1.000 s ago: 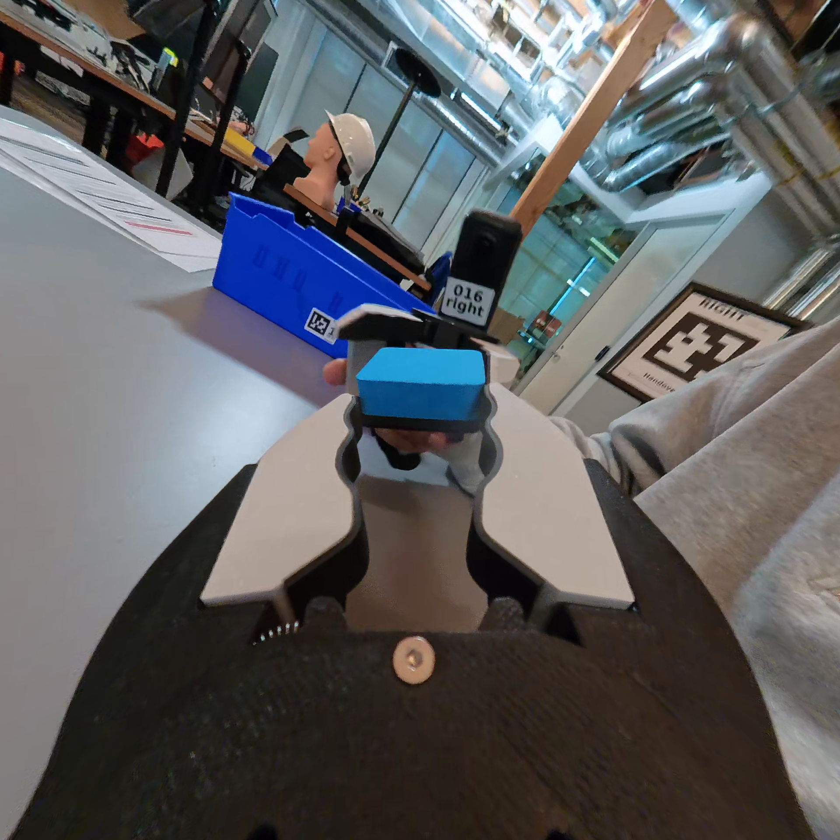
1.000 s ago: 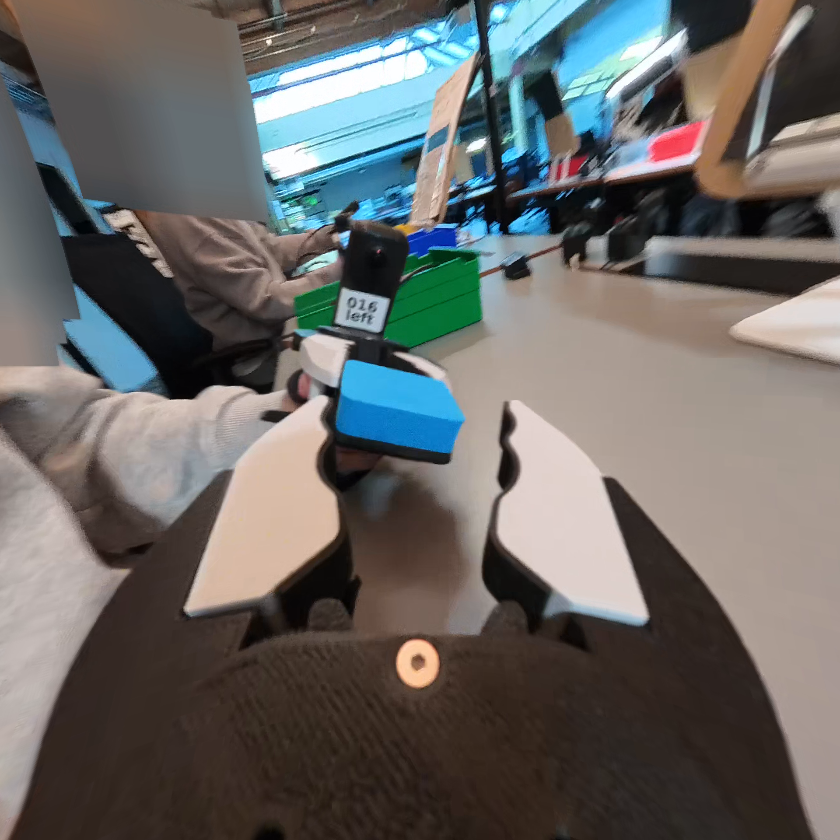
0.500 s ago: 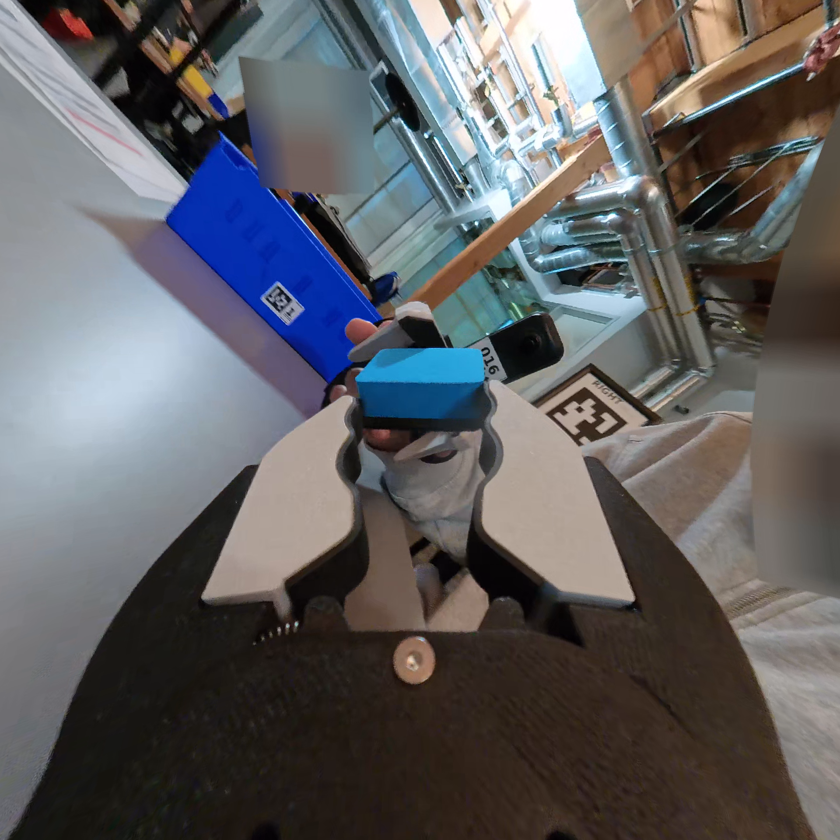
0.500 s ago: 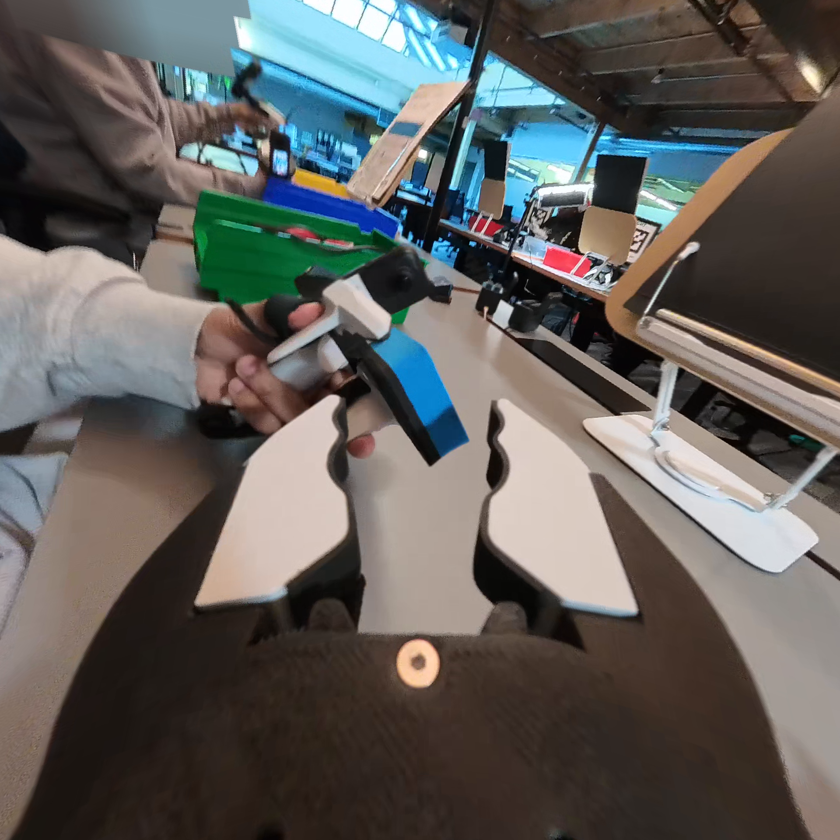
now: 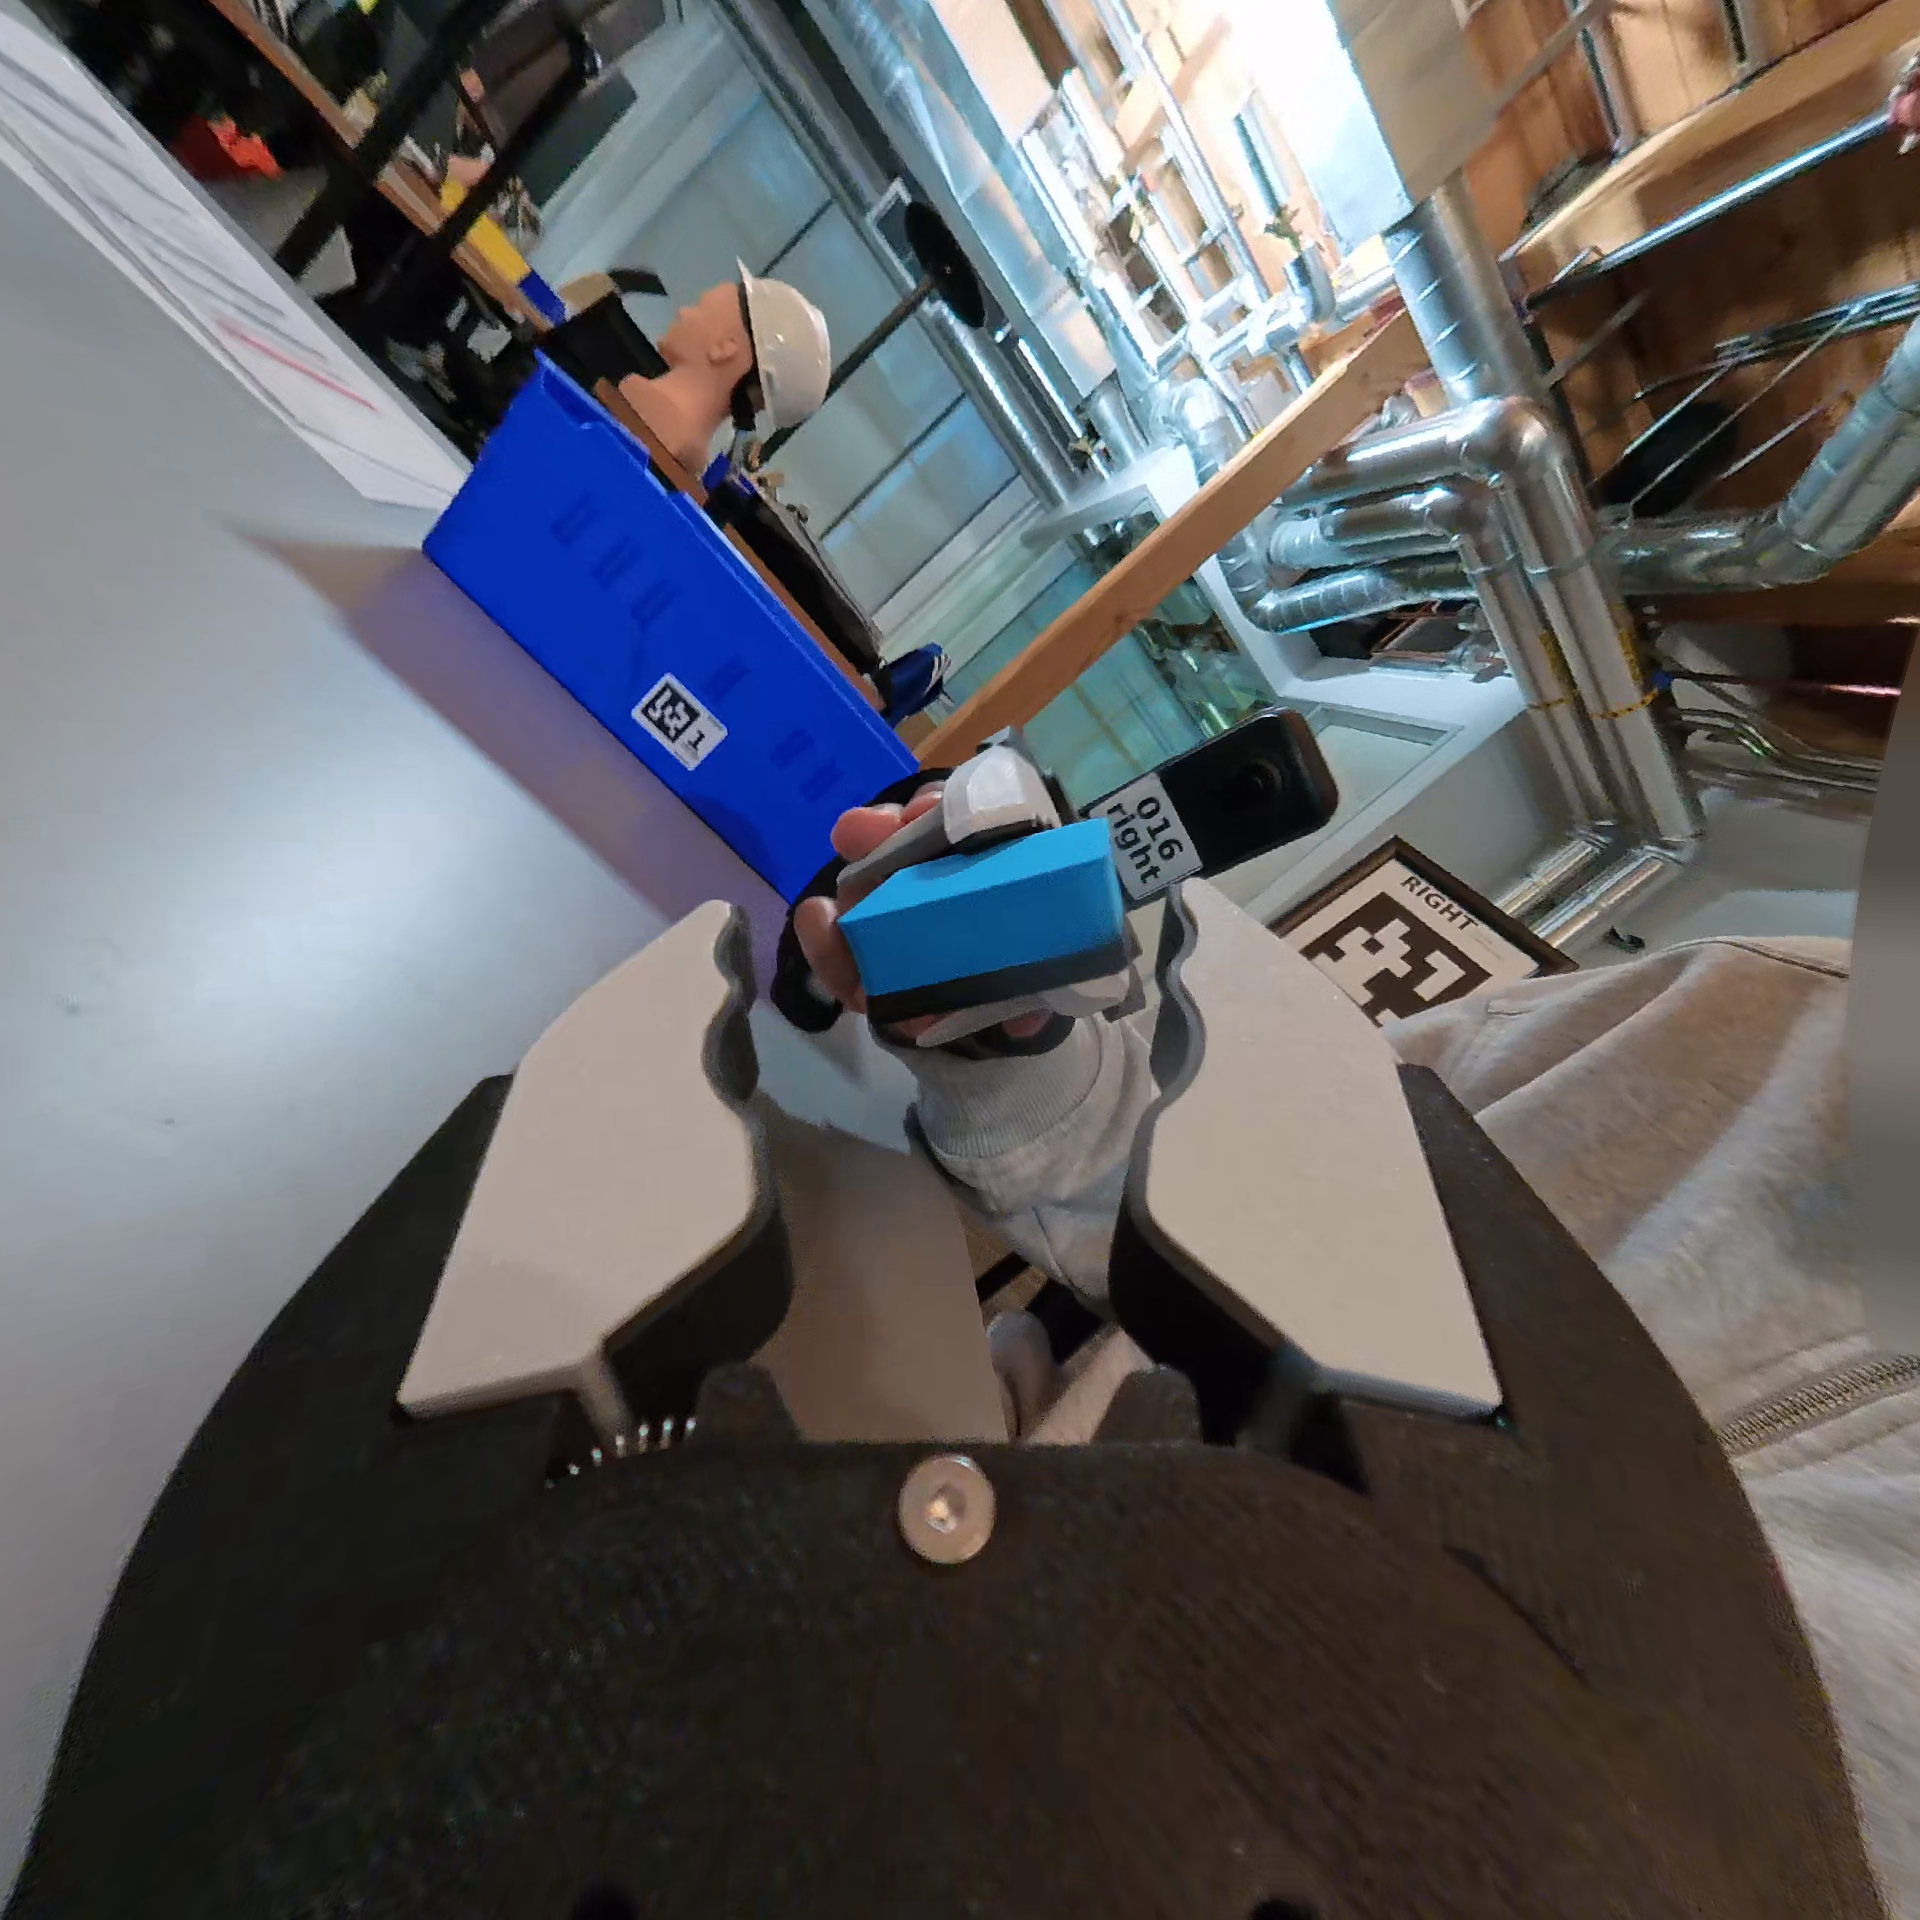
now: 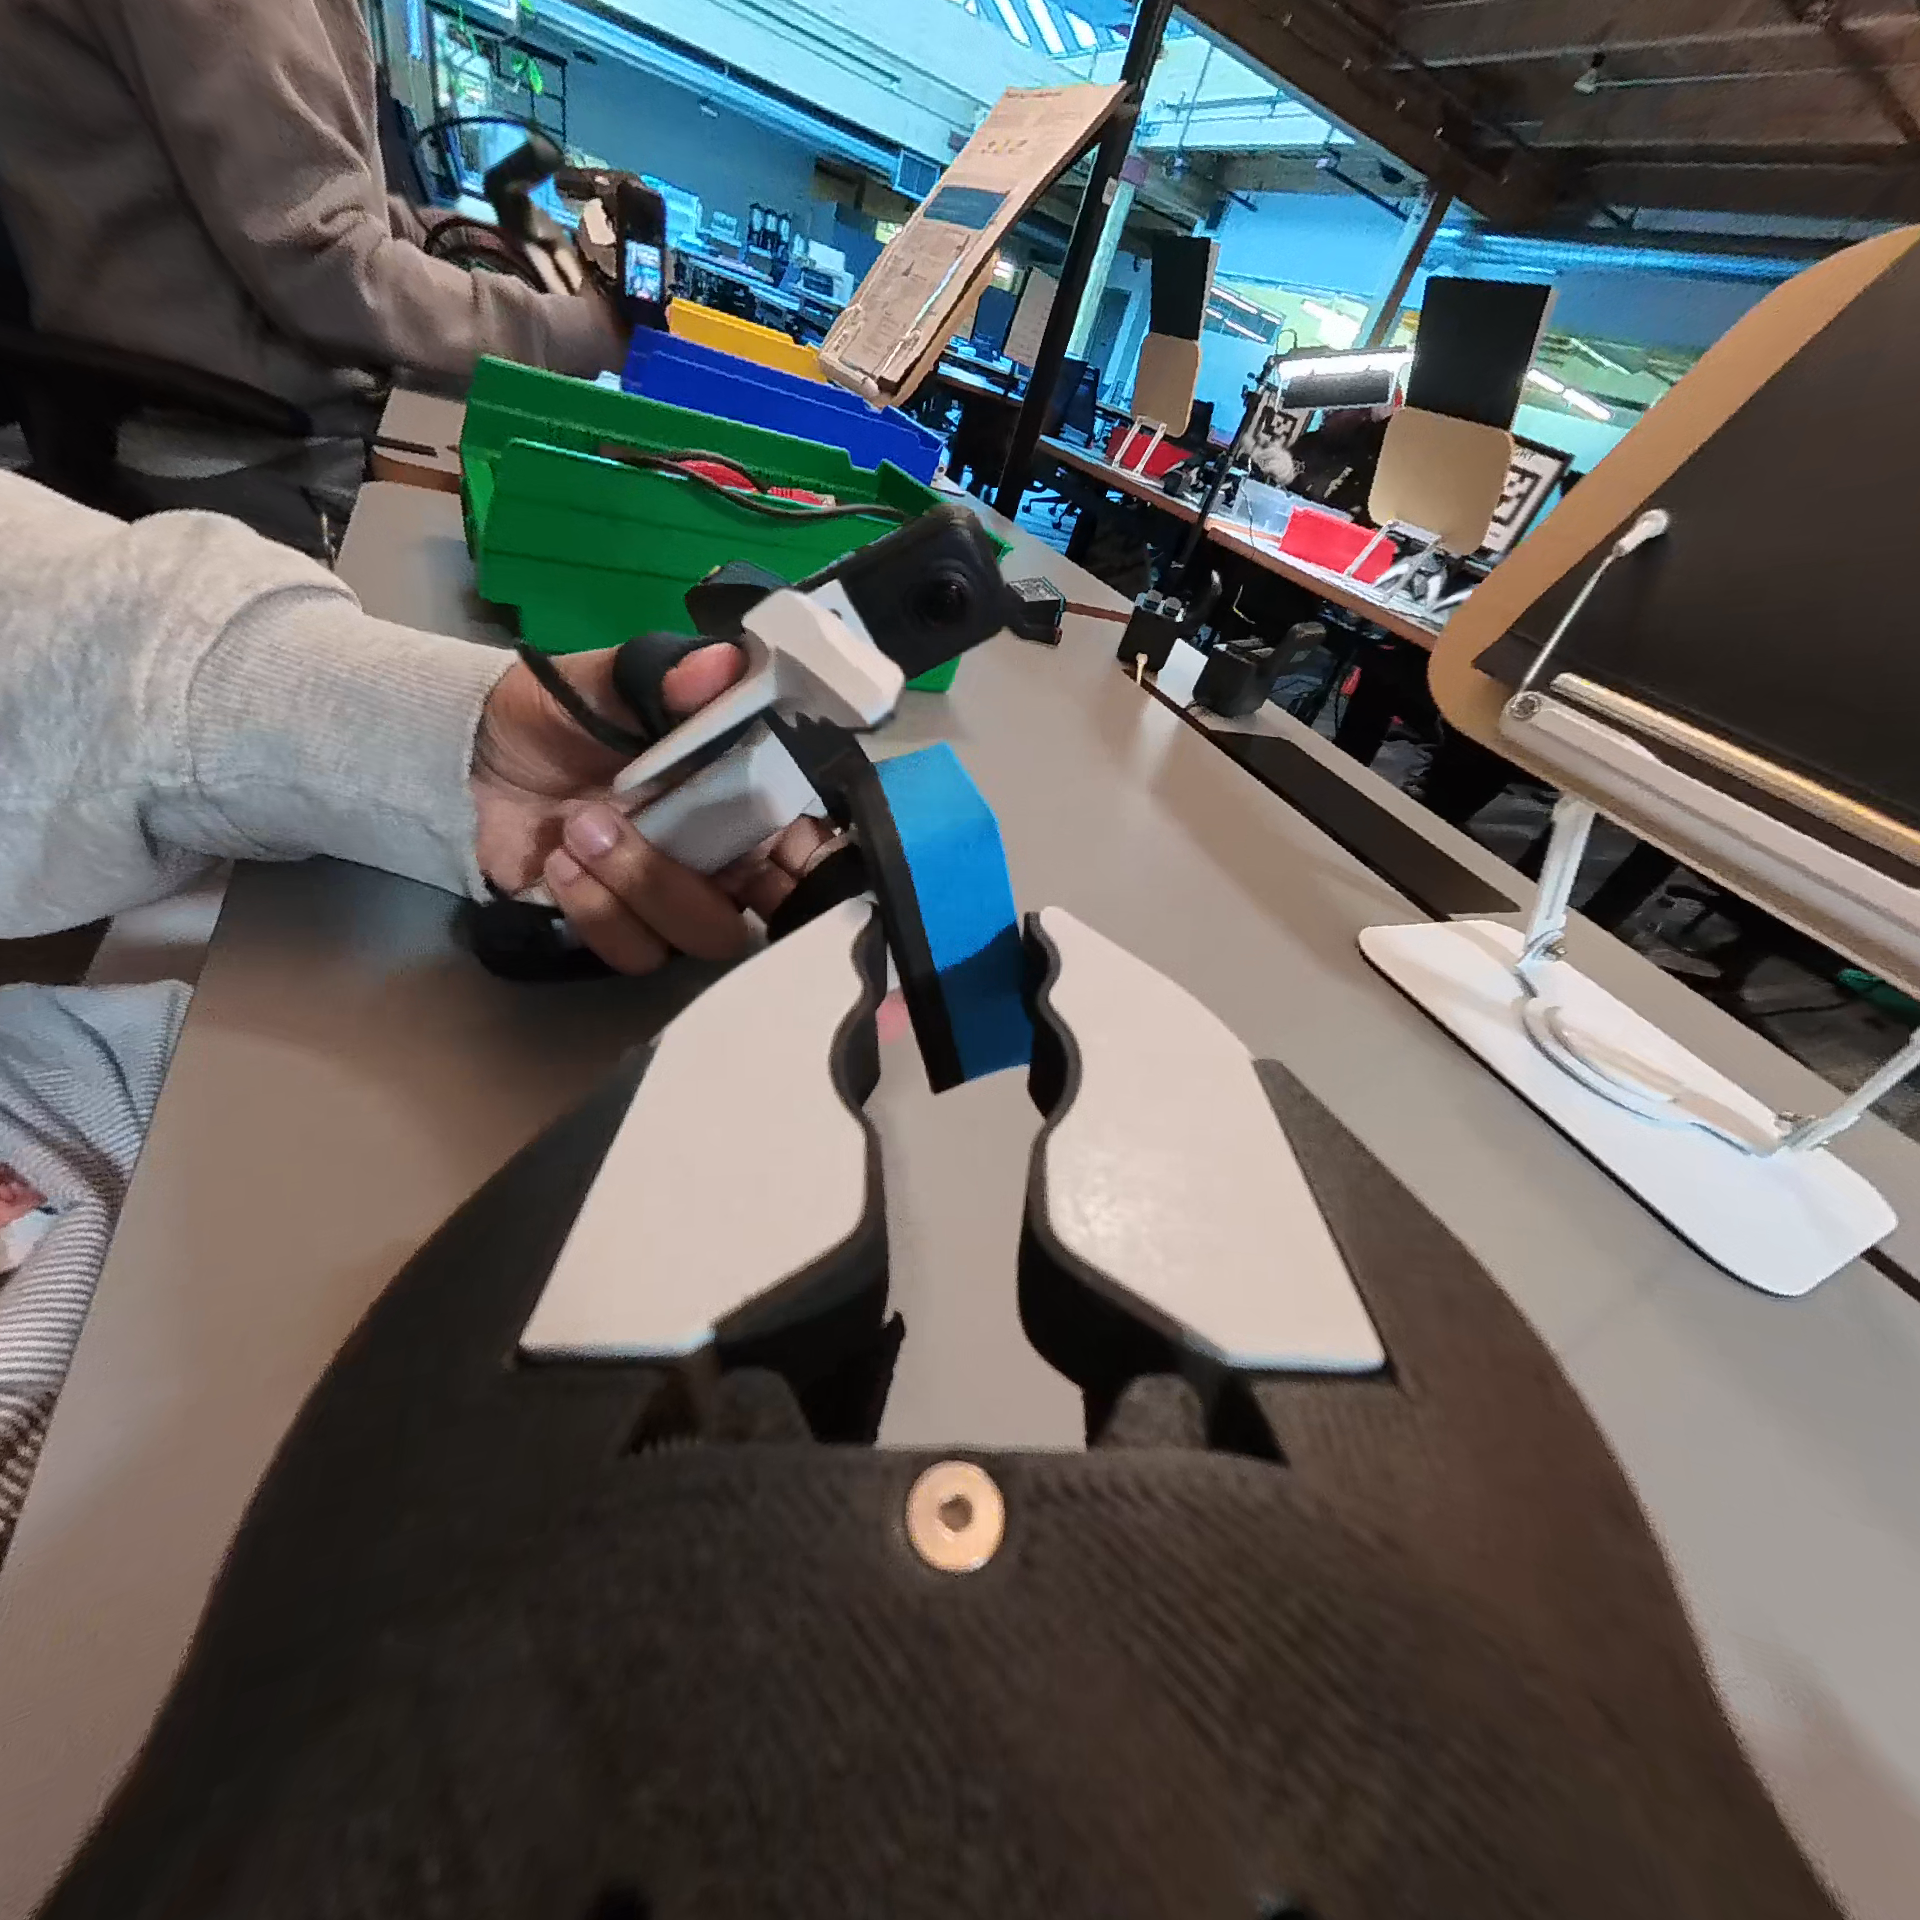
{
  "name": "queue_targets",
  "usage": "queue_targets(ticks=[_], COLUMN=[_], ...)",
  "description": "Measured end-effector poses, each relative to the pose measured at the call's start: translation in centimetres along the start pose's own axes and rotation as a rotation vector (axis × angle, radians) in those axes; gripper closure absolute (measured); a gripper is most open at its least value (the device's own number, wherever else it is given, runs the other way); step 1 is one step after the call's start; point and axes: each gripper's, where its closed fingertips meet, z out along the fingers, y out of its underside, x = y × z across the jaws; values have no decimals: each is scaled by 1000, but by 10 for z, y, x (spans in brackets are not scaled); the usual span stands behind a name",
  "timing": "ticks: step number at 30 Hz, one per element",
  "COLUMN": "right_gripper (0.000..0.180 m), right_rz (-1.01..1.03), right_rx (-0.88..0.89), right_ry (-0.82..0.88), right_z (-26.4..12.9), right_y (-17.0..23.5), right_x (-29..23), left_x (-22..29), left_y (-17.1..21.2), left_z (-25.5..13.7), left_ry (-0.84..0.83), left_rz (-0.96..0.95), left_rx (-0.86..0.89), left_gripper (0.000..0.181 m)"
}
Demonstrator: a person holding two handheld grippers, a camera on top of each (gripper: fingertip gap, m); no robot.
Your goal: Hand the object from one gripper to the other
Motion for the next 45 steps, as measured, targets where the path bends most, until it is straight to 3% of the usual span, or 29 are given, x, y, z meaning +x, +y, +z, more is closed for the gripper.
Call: queue_targets(ticks=[1,8,15,18,20,25,27,29,33,38,41,45], right_gripper=[155,155,155,155,154,153,143,131,124,109,99,101], right_rz=[28,480,736,753,749,737,704,670,658,682,602,561], right_rx=[-1,26,83,67,55,77,75,59,36,83,69,59], right_ry=[-2,-140,-234,-256,-262,-238,-170,-87,56,119,163,207], right_z=[-1,-3,-6,-5,-3,-2,0,1,0,8,15,17], right_y=[0,-5,-8,-6,-5,-4,1,7,15,9,6,5], right_x=[1,2,6,3,0,4,11,20,36,32,27,25], left_x=[2,15,12,12,16,13,11,8,-13,-22,-23,-17], left_y=[-3,-8,8,11,13,13,10,2,-17,-23,-18,-6], left_z=[0,1,8,10,10,9,8,5,-10,-16,-12,2], left_ry=[8,2,-58,-55,-26,-56,-74,-143,-435,-680,-761,-777], left_rz=[11,186,308,324,322,345,356,412,598,795,899,998], left_rx=[19,43,-55,-70,-84,-88,-72,-33,31,16,-20,-58], left_gripper=[102,107,130,139,155,156,156,156,156,156,157,156])
